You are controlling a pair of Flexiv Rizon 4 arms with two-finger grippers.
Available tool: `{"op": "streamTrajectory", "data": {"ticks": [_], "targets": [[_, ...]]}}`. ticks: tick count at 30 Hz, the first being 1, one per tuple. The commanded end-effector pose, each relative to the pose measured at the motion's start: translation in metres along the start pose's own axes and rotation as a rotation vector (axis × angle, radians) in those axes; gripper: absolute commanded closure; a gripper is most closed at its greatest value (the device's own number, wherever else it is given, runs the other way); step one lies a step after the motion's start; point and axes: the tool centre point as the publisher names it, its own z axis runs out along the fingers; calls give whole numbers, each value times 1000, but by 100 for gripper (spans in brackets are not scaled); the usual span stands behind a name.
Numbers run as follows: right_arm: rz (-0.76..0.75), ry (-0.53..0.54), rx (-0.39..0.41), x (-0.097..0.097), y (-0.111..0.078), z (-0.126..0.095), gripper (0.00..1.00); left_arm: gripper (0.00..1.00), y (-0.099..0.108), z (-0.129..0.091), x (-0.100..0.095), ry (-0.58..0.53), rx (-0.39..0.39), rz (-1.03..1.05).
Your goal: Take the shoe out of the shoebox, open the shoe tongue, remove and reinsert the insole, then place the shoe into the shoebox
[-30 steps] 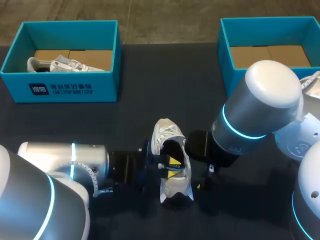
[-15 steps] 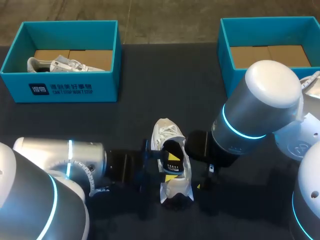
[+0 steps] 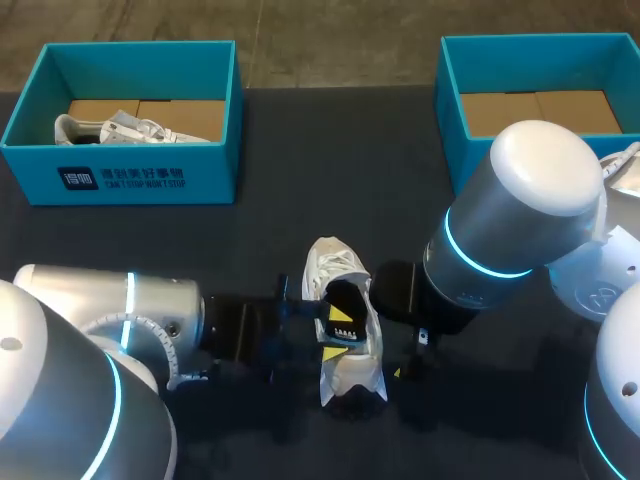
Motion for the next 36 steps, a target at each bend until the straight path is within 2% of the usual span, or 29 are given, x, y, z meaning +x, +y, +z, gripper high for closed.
{"op": "streamTrajectory", "data": {"ticks": [1, 16, 27, 29, 36], "targets": [[-2, 0, -3, 1, -2, 0, 0, 59, 1, -6, 2, 48, 8, -9], [-1, 1, -4, 0, -2, 0, 0, 58, 0, -35, 7, 185, -42, 6], [-22, 8, 9, -14, -14, -24, 0, 60, 3, -54, 13, 289, -75, 31], [-27, 0, 30, -17, -17, -28, 0, 61, 3, -56, 13, 303, -75, 37], [-39, 3, 23, -28, -31, -42, 0, 60, 9, -69, 16, 392, -82, 53]]}}
